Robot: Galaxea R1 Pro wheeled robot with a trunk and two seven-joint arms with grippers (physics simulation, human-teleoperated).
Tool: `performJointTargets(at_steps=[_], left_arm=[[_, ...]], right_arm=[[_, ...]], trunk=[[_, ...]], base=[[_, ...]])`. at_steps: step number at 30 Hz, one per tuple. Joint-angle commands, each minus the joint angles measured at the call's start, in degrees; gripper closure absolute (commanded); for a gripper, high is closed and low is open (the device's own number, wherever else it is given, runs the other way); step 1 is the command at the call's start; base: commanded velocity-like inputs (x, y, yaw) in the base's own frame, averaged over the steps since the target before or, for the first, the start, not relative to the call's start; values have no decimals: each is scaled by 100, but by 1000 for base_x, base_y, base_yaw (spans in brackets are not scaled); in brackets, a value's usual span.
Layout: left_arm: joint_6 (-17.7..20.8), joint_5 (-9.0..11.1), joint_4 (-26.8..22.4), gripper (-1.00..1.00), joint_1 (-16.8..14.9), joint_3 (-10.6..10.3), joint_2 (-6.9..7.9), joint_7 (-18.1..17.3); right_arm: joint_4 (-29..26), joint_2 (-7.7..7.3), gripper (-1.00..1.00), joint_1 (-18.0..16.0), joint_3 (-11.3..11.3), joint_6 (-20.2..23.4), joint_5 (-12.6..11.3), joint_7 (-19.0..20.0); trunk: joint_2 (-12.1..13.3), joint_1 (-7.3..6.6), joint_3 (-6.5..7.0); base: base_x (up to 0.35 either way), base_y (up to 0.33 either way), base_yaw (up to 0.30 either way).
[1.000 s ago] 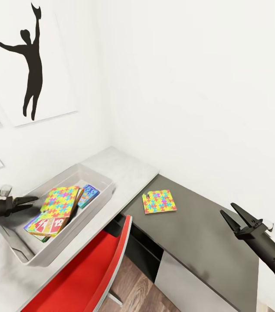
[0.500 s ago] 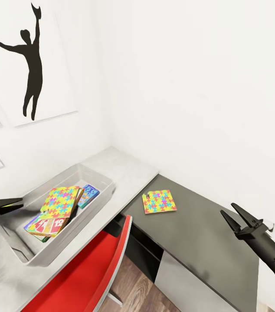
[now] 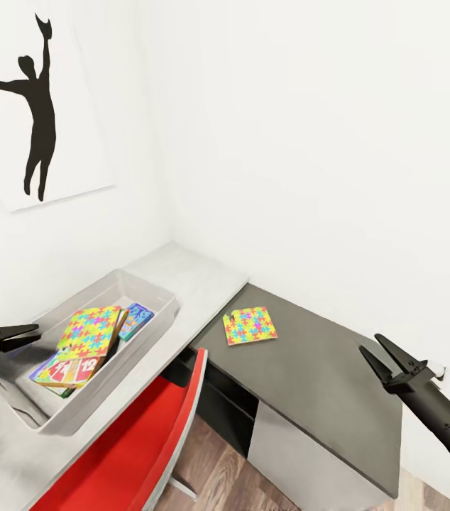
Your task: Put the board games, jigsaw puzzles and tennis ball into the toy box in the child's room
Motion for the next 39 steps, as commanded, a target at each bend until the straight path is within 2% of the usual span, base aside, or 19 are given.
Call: performJointTargets(at_steps=[1, 10, 21, 30, 39], left_arm=[[61, 3, -2, -100, -1, 0, 3, -21], [79, 23, -5, -100, -1, 32, 65, -21], [120, 171, -117, -100, -1, 19, 68, -21], [115, 201, -334, -100, -1, 3, 57, -21], [113, 204, -455, -100, -1, -37, 26, -21]], right_arm=[[0, 7, -100, -6, -5, 26, 20, 18], [7, -15, -100, -8, -9, 26, 41, 30], [17, -36, -100, -6, -12, 26, 65, 30], [46, -39, -100, -6, -17, 13, 74, 20], [246, -58, -100, -11, -25, -204, 70, 44]], trunk=[[-4, 0, 2], [-4, 0, 71], [437, -242, 353], [798, -440, 584], [1159, -637, 815]], base=[[-52, 19, -201], [-17, 6, -203], [-1, 0, -204], [0, 0, -204], [-17, 0, -204]])
